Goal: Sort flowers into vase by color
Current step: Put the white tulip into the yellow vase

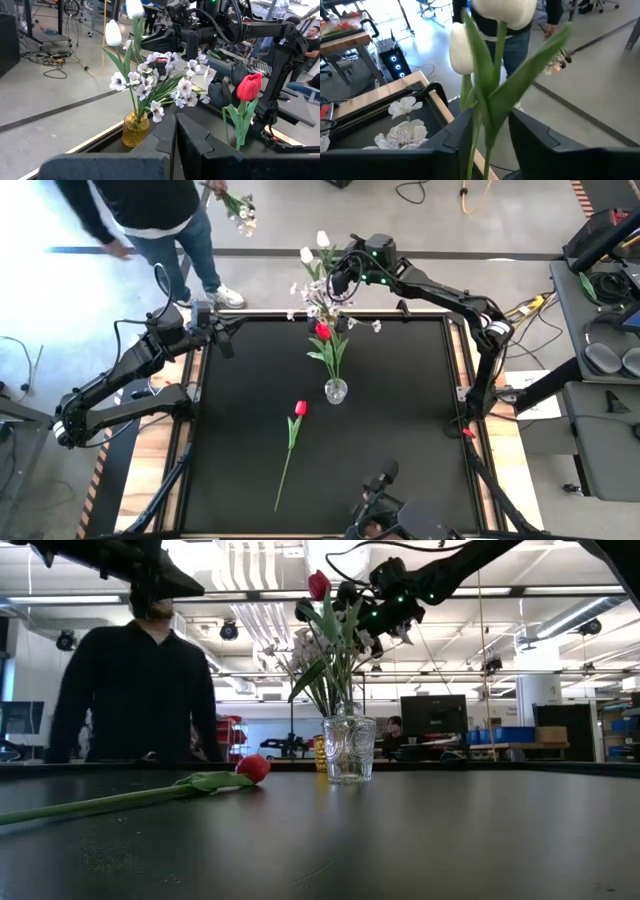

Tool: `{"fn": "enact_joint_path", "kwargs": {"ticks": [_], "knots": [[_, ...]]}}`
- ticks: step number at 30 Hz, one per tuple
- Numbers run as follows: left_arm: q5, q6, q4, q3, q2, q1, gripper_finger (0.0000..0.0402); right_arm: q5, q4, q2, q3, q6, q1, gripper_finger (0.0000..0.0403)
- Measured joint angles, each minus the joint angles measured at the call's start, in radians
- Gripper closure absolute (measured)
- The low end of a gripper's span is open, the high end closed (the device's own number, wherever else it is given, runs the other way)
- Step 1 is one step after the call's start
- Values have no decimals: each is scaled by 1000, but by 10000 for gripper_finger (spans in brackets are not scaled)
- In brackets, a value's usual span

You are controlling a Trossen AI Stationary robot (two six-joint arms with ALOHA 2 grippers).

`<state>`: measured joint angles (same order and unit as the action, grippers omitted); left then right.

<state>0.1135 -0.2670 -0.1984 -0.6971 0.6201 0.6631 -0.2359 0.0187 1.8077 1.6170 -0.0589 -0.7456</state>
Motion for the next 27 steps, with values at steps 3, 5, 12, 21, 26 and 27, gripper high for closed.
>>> {"fn": "enact_joint_path", "kwargs": {"ticks": [3, 5, 12, 21, 26, 27], "knots": [[0, -4, 0, 0, 0, 0, 402, 0, 38, -13, 14, 1, 0, 264], [0, -4, 0, 0, 0, 0, 402, 0, 57, -24, 17, 10, 0, 255], [1, -1, -3, -8, -2, 0, 402, 0, 80, -37, 58, 13, -1, 251], [3, -4, -4, -8, -1, 0, 402, 0, 163, -38, 175, -44, -4, 243], [3, -8, -4, -8, 6, 0, 402, -30, 252, -33, 267, -55, -7, 283], [3, -8, -4, -8, 8, 0, 402, -37, 263, -25, 296, -53, -7, 301]]}}
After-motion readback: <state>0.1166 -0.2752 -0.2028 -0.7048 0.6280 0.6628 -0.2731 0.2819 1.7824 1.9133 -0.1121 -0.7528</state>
